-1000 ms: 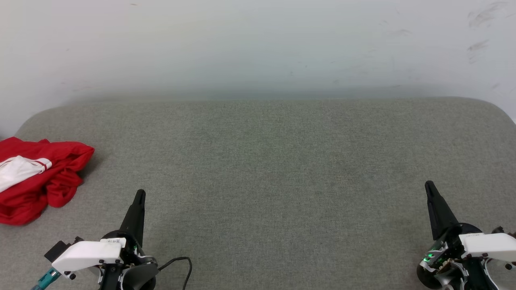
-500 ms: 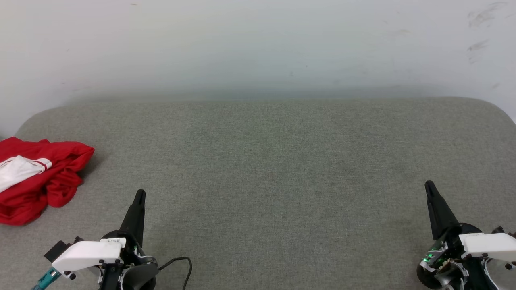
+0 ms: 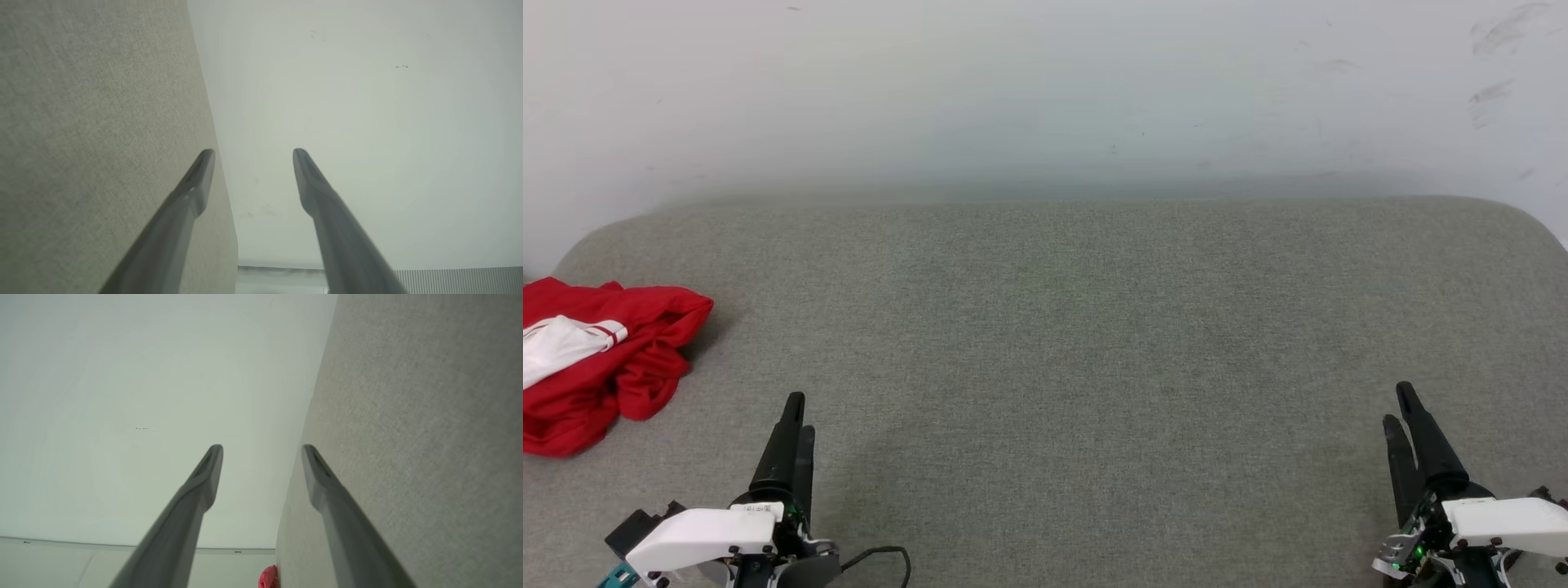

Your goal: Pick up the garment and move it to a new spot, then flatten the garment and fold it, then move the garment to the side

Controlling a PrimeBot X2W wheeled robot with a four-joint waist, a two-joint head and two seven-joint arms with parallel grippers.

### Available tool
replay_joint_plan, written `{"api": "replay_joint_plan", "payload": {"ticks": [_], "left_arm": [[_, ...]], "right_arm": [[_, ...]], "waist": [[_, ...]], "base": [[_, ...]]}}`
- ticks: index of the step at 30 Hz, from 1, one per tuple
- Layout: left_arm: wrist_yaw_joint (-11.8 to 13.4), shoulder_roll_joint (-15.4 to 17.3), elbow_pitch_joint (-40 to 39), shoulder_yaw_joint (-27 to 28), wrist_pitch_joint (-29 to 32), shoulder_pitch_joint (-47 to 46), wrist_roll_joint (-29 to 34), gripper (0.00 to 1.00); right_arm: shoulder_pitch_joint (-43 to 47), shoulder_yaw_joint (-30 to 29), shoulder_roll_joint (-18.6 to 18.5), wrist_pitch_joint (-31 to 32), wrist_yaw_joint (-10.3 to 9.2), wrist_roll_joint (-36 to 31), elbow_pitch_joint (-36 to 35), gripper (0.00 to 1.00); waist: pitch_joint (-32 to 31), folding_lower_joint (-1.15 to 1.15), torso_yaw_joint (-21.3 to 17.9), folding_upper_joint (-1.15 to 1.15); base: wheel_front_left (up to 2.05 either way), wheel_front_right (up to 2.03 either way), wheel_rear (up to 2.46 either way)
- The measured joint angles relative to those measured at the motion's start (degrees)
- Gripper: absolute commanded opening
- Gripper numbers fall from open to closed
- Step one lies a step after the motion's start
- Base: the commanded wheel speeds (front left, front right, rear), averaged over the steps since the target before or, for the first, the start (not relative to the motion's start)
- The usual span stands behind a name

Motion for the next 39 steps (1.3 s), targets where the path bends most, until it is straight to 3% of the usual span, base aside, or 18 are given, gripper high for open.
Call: {"api": "replay_joint_plan", "payload": {"ticks": [8, 22, 39], "left_arm": [[1.25, 0.01, -2.81, 0.77, -2.1, 0.01, 9.2, 1.0], [7.19, 0.01, -6.72, -2.92, -5.2, 0.73, 29.36, 1.0], [10.26, 0.3, -6.98, -6.09, -8.61, 1.55, 44.62, 1.0]], "right_arm": [[0.17, -0.36, 0.01, -2.02, 0.0, -10.36, -3.35, 1.0], [1.65, 1.63, 0.02, -5.24, 0.0, -30.78, -8.26, 1.0], [3.6, 2.42, 0.02, -8.59, 0.0, -47.81, -8.44, 1.0]], "waist": [[0.12, 0.0, -0.03, 0.0], [0.09, 0.0, 0.04, 0.0], [-0.1, 0.0, 0.12, 0.0]], "base": [[0.0, 0.0, 0.0], [0.0, 0.0, 0.0], [0.0, 0.0, 0.0]]}}
